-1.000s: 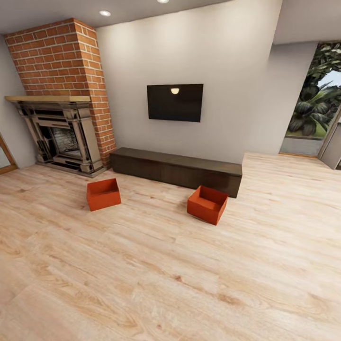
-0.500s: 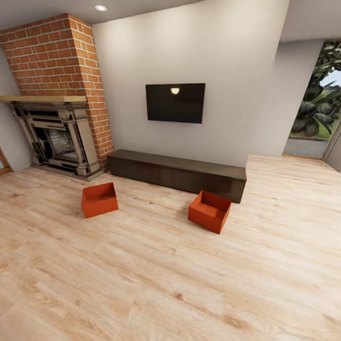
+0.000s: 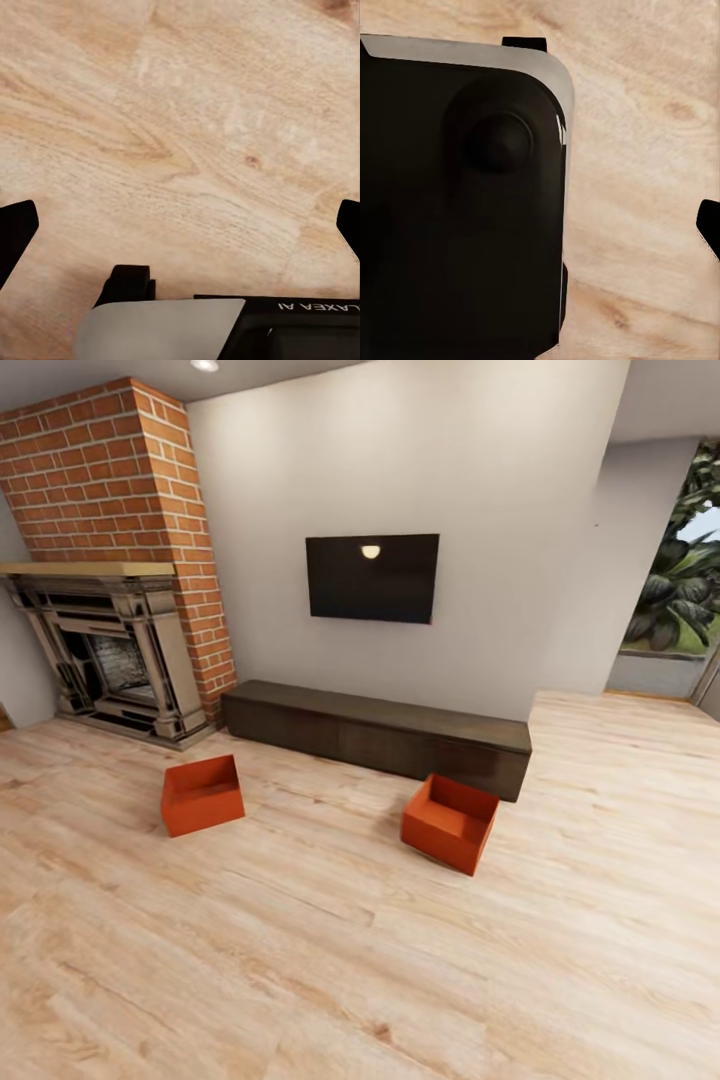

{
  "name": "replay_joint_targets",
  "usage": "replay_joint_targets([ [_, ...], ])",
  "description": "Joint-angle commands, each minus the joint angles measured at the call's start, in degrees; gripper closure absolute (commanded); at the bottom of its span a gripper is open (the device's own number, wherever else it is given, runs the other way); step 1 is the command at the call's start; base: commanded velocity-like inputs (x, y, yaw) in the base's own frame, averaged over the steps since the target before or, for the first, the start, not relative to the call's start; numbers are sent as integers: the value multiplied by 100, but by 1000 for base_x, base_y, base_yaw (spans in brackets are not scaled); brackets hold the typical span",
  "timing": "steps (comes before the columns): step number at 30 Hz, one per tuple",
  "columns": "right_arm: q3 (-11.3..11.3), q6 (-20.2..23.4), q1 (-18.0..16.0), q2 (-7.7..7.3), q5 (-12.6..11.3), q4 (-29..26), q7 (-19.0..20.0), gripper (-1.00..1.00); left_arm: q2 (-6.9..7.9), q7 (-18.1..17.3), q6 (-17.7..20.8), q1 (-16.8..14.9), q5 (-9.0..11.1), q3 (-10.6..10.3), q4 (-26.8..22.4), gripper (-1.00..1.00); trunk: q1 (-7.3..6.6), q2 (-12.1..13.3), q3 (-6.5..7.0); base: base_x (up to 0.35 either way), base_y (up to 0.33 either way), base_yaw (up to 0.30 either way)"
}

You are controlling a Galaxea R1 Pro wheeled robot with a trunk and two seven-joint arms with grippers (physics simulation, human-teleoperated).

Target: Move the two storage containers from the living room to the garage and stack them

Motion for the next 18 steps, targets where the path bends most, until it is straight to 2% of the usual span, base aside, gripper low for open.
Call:
replay_joint_targets([
  [1,4,-3,-2,-1,5,-1,3,-100,-1,22,-20,-4,52,-50,5,-100,3,-2,-5,334,96,0],
  [18,4,-3,-2,-1,5,-1,3,-100,0,22,-21,-4,52,-51,5,-100,3,-2,-5,320,120,0],
])
